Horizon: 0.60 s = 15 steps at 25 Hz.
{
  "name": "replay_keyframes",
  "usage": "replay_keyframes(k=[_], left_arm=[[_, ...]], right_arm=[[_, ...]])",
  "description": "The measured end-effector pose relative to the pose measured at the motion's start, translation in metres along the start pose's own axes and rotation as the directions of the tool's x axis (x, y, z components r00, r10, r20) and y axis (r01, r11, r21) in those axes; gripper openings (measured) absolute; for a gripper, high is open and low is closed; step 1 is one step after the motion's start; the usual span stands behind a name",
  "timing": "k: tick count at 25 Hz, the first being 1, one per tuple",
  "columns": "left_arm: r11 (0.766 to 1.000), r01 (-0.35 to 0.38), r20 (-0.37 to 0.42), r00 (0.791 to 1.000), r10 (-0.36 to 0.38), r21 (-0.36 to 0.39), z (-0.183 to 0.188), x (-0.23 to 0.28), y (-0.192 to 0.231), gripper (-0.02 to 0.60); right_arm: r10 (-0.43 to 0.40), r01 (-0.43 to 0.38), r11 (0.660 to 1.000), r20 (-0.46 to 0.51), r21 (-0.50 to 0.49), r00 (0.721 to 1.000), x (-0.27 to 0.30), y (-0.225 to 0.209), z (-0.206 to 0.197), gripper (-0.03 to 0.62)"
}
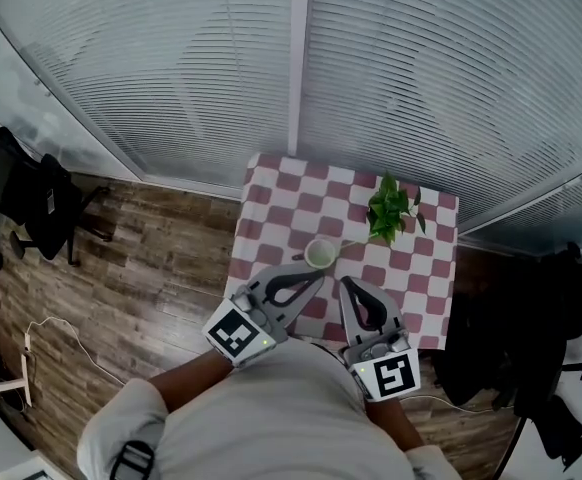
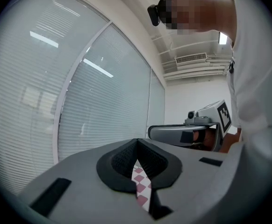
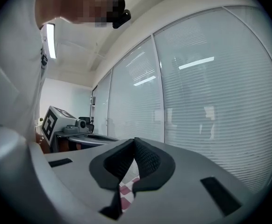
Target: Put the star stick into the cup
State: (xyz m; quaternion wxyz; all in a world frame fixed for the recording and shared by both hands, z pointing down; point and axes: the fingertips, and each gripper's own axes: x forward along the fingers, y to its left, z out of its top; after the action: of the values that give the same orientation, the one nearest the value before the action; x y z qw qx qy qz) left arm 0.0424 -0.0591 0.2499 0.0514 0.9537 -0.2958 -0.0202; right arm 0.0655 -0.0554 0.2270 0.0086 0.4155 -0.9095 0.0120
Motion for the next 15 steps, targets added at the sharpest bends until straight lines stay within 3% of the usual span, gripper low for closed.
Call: replay_keyframes(k=[15], left_arm=[[1.0, -0.007, 0.005, 1.0, 0.007, -0.017, 0.001, -0.003, -0.001, 0.032]], right_arm=[[0.003, -0.004, 0.999, -0.029, -0.032, 1.0, -0.005, -0.003, -0.009, 0.031]])
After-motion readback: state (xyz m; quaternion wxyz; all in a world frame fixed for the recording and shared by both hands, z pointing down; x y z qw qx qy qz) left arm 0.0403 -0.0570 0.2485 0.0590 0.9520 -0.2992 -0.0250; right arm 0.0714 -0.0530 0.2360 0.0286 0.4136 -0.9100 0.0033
